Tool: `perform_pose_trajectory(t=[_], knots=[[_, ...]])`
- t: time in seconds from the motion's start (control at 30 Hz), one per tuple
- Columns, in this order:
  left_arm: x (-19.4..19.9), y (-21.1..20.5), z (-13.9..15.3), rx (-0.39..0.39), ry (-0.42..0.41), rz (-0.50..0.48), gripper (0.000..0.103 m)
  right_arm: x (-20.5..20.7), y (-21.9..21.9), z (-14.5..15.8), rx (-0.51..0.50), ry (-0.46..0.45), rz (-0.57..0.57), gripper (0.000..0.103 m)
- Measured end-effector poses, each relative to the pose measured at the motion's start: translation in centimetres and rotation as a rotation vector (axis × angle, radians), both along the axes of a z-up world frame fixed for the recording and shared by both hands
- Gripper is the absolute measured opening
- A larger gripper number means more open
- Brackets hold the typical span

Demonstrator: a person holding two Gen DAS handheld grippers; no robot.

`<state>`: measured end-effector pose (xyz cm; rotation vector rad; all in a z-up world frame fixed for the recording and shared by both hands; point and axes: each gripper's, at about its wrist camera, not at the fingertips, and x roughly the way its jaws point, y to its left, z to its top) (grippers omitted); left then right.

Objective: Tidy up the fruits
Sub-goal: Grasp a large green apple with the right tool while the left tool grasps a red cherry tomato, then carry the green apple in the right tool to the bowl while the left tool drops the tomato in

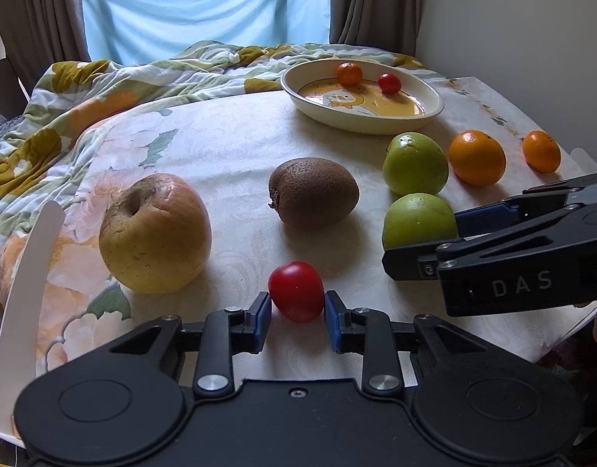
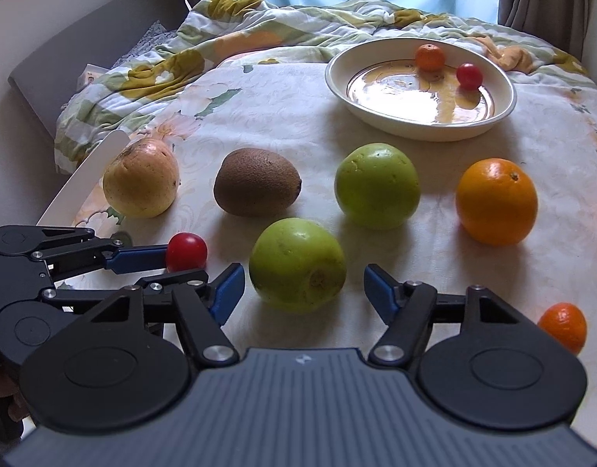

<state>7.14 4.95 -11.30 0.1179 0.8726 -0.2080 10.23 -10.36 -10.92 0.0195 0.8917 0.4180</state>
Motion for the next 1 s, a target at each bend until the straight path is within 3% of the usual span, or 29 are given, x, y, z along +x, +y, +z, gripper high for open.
perform_pose_trajectory(t=[0.23,0.33,0.57,1.0], knots=[[-0.3,0.0,0.0,0.006,0.000,0.015,0.033,0.4,0.5,-0.3,0.009,0.003,0.020,0.080],[-0.4,0.1,0.2,0.009,-0.001,0.024,0.032,0.4,0.5,-0.4,-0.003,0.007,0.022,0.070],[-1.0,-0.3,1.3,0.019,-0.016,0.039,0.032,0.1,-0.2,0.1,0.008,0.008,0.028,0.070],[-2.9,-3.2,7.5,0.004,-0.078,0.118,0.032,-1.6,-4.0,5.5,0.022,-0.053,0.029,0.070]])
